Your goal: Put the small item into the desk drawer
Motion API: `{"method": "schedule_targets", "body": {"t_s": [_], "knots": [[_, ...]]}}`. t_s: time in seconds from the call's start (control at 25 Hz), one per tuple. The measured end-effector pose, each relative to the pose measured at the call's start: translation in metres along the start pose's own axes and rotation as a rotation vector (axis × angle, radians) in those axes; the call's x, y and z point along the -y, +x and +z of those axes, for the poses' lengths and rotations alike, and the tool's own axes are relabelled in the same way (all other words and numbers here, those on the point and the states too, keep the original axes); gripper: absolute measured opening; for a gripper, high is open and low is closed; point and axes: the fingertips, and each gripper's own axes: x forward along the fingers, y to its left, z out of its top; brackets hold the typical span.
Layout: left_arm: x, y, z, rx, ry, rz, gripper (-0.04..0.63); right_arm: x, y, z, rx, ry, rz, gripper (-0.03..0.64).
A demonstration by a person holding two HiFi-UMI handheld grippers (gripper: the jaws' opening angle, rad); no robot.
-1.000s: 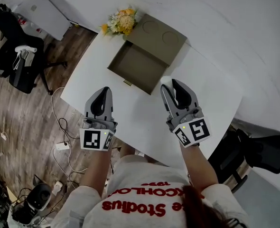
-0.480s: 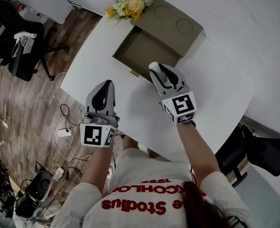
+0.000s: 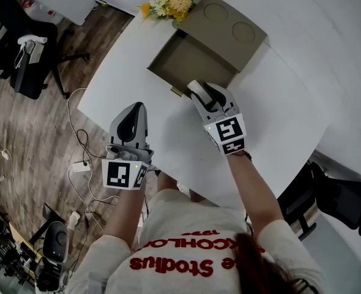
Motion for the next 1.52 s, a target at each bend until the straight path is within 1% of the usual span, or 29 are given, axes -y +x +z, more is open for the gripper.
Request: {"method": "schedule_targets", "body": {"t_s": [0.16, 0.28, 0.4, 0.48, 0.64, 0.96, 1.12, 1.24, 1.4, 1.52], "knots": [[0.0, -0.001, 0.002, 0.003, 0.0, 0.003, 0.006, 0.002, -0.004, 0.008, 0.031, 0.006, -0.009, 0.146], [0.0, -0.001, 0.006, 0.013, 0.004, 0.006, 0.006, 0.006, -0.013, 0.021, 0.085, 0.021, -0.023, 0.111], [-0.001, -0.002, 0.015, 0.03, 0.01, 0.012, 0.006, 0.009, -0.027, 0.045, 0.16, 0.029, -0.039, 0.058], [-0.002, -0.003, 0.023, 0.045, 0.017, 0.019, 0.006, 0.01, -0.04, 0.063, 0.213, 0.035, -0.049, 0.034], [-0.005, -0.005, 0.045, 0.089, 0.036, 0.031, 0.006, 0.013, -0.065, 0.1, 0.319, 0.043, -0.061, 0.021], [-0.002, -0.017, 0.103, 0.187, 0.079, 0.042, 0.006, 0.006, -0.124, 0.161, 0.476, 0.042, -0.088, 0.017], [-0.002, -0.025, 0.129, 0.23, 0.106, 0.044, 0.006, 0.004, -0.147, 0.17, 0.498, 0.021, -0.109, 0.015], [0.001, -0.031, 0.139, 0.247, 0.12, 0.035, 0.006, 0.005, -0.165, 0.173, 0.521, 0.02, -0.136, 0.014], [0.014, -0.033, 0.141, 0.251, 0.122, 0.001, 0.006, 0.008, -0.185, 0.17, 0.534, 0.025, -0.182, 0.012], [0.029, -0.029, 0.144, 0.258, 0.119, -0.046, 0.006, 0.012, -0.207, 0.167, 0.548, 0.032, -0.239, 0.012]]}}
